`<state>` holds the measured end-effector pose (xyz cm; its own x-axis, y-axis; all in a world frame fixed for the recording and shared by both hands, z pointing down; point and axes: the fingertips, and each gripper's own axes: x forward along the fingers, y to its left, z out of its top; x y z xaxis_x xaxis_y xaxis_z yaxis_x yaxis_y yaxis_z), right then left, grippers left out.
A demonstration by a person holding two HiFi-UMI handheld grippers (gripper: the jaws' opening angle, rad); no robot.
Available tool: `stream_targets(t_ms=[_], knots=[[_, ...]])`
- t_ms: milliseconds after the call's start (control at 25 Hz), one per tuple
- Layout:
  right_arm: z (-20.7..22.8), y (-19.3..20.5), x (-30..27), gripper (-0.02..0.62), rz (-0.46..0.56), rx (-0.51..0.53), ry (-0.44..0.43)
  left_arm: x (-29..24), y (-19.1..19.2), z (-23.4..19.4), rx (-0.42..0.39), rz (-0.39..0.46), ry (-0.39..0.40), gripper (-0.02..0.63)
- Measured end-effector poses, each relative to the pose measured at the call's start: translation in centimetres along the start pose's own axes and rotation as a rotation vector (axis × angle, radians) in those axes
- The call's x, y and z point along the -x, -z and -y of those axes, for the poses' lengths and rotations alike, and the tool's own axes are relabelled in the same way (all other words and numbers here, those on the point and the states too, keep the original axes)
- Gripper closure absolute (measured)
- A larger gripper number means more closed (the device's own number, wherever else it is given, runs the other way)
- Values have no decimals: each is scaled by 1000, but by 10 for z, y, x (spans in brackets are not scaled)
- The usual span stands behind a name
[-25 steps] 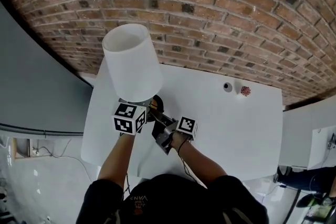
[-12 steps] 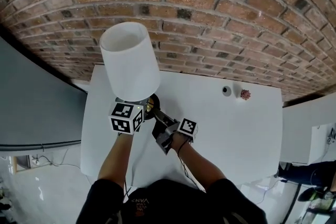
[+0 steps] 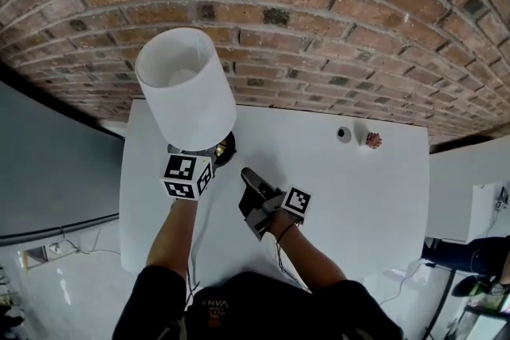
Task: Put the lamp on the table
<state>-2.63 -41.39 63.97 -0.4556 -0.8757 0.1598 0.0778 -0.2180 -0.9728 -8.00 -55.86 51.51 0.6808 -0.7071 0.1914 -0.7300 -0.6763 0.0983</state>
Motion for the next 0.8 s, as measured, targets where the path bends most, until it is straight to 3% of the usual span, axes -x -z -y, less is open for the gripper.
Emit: stream_targets(t_ms=[240,520,800], knots=[[-2,-8,8,532,19,2,-9,-12,1,-6,-59,41,3,454],[-6,-14,13,548,19,35,-19,-17,6,-14,-34,80,-7,454],[-7,-12,13,552,11,53,-23,-21,-2,-17,-88,136,-2,454]])
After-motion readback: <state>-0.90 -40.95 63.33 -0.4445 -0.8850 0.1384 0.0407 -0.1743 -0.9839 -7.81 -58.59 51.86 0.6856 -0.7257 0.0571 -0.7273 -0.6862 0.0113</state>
